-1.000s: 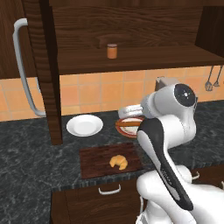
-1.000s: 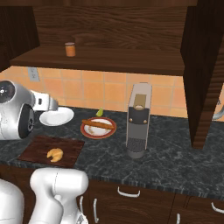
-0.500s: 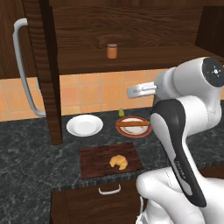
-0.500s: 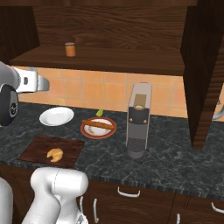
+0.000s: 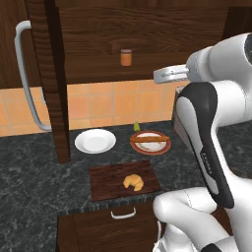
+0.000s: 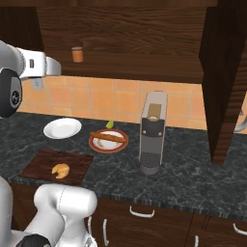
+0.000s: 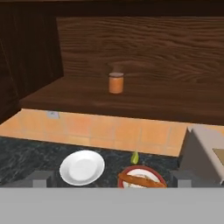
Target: From the different types of pastries on the counter, select a croissant and place it on the cutting board. Then retrieve a jar of jam from the cabinet and place it alongside the croissant on the cutting board.
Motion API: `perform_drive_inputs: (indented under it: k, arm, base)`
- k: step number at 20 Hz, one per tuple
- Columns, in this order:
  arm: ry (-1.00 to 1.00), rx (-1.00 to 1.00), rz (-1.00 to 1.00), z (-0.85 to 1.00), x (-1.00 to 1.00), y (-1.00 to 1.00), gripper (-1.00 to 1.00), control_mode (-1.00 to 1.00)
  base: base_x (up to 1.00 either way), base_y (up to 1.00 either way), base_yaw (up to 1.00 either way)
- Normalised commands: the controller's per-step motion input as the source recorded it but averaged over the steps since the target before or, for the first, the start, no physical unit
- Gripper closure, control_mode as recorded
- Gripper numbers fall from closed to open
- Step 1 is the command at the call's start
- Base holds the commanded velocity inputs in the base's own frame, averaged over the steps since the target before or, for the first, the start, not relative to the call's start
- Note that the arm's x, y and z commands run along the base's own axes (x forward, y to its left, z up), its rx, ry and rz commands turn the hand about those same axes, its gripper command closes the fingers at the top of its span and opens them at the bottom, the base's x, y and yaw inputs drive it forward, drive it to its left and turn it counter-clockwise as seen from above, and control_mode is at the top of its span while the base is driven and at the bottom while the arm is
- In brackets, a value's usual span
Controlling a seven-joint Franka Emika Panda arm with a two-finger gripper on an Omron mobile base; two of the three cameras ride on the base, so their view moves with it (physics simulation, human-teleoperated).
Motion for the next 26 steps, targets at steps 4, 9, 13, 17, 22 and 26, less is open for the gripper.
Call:
perform_drive_inputs:
  k: [4, 9, 13, 17, 22, 26]
  arm:
    - [-0.01, -0.02, -0.09, 0.08, 0.04, -0.02, -1.00, -1.00]
    - [-0.04, 0.00, -0.03, 0.03, 0.30, -0.14, -1.00, -1.00]
    - [-0.06, 0.00, 0.00, 0.00, 0.53, 0.00, -1.00, -1.00]
    - [-0.04, 0.05, -0.02, 0.00, 0.67, -0.01, -1.00, -1.00]
    - [-0.03, 0.05, 0.00, 0.00, 0.57, 0.08, -1.00, -1.00]
    - [0.00, 0.06, 0.00, 0.00, 0.43, 0.18, -1.00, -1.00]
  base:
    - [0.00, 0.00, 0.00]
    - [0.00, 0.00, 0.00]
    - [0.00, 0.00, 0.00]
    - [0.00, 0.00, 0.00]
    - [0.00, 0.00, 0.00]
    - [0.00, 0.00, 0.00]
